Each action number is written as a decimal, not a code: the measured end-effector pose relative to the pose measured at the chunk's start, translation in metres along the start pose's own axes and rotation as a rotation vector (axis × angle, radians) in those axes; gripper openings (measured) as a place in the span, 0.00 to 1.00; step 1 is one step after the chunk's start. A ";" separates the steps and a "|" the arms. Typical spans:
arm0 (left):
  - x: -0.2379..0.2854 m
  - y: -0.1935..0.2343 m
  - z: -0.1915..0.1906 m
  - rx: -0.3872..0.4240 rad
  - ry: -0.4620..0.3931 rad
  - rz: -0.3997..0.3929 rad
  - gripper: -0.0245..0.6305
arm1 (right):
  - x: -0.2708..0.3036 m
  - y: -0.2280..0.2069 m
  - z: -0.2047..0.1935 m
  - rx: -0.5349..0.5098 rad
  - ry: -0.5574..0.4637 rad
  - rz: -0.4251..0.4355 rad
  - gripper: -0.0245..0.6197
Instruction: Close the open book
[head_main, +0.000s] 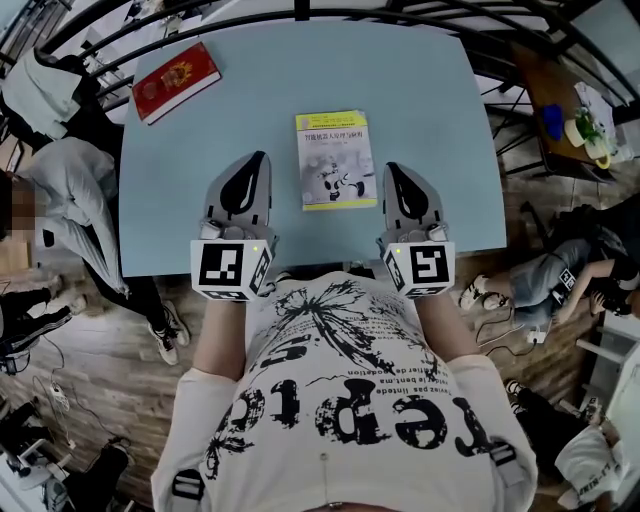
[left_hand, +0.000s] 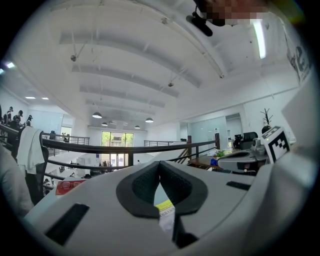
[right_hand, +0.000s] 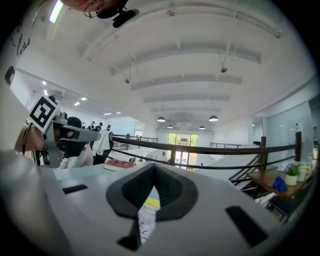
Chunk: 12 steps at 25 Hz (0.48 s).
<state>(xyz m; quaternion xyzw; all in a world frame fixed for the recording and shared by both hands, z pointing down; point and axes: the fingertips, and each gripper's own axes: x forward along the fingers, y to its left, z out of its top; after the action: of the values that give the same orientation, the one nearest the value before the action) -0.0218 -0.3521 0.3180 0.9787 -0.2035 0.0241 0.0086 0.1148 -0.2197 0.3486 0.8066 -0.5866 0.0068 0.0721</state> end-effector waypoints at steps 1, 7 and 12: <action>0.000 0.000 0.000 0.000 0.000 0.002 0.07 | 0.000 0.000 0.000 0.001 0.000 0.002 0.05; 0.001 0.001 0.001 0.001 0.003 0.004 0.07 | 0.002 0.000 0.002 0.004 -0.008 0.009 0.05; 0.003 0.000 -0.001 0.007 0.009 0.000 0.07 | 0.004 -0.001 0.001 0.007 -0.006 0.009 0.05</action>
<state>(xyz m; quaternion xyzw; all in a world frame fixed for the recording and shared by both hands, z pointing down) -0.0188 -0.3535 0.3192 0.9786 -0.2034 0.0293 0.0060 0.1169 -0.2230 0.3480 0.8043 -0.5904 0.0070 0.0676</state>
